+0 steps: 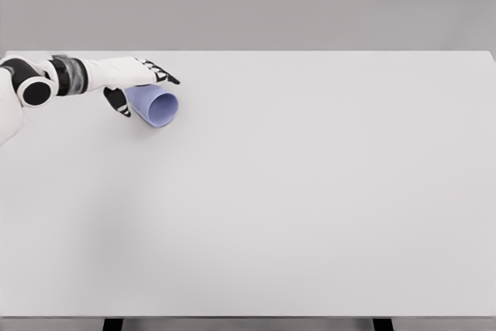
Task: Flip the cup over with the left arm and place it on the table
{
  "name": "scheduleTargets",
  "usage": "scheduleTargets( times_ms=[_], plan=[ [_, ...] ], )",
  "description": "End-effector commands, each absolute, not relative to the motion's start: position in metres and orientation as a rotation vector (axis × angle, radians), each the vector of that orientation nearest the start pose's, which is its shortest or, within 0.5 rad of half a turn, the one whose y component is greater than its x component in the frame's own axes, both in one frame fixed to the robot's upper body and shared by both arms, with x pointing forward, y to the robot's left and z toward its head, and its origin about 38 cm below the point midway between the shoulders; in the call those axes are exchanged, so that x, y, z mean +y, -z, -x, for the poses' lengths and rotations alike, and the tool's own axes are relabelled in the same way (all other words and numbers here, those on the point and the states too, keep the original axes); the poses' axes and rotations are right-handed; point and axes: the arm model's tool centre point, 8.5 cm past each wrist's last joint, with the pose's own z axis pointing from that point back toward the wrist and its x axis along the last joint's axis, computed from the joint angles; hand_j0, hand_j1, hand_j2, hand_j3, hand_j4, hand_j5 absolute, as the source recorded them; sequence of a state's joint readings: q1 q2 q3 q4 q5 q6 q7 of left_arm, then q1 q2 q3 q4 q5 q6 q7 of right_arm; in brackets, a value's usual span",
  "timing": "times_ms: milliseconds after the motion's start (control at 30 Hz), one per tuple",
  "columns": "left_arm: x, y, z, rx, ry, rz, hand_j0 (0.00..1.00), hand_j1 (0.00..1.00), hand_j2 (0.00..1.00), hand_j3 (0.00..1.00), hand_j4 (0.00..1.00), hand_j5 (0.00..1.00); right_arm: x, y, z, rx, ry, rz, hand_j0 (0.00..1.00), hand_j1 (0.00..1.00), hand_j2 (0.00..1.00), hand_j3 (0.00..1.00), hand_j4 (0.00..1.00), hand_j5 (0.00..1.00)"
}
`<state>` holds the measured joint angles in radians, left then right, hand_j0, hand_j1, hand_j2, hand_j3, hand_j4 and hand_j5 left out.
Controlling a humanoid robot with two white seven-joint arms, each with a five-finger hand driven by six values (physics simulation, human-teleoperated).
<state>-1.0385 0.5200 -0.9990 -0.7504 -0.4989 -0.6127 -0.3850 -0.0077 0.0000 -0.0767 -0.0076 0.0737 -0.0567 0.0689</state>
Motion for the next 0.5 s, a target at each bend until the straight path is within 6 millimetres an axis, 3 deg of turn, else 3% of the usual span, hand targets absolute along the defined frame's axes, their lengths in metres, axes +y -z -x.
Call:
scheduleTargets(
  times_ms=[0, 400, 467],
  plan=[
    [0.28, -0.172, -0.544, -1.157, 2.046, -0.465, 1.0, 1.0, 1.0, 1.0, 1.0, 1.0, -0.266, 0.262, -0.014, -0.072, -0.003, 0.019, 1.0, 1.0, 1.0, 1.0, 1.0, 1.0],
    [0.273, -0.162, -0.543, -1.15, 2.054, -0.446, 1.0, 1.0, 1.0, 1.0, 1.0, 1.0, -0.266, 0.262, -0.014, -0.072, -0.003, 0.019, 1.0, 1.0, 1.0, 1.0, 1.0, 1.0],
    [0.273, -0.161, -0.543, -1.149, 2.055, -0.447, 0.94, 0.94, 0.94, 0.94, 0.94, 0.94, -0.266, 0.262, -0.014, -0.072, -0.003, 0.019, 1.0, 1.0, 1.0, 1.0, 1.0, 1.0]
  ],
)
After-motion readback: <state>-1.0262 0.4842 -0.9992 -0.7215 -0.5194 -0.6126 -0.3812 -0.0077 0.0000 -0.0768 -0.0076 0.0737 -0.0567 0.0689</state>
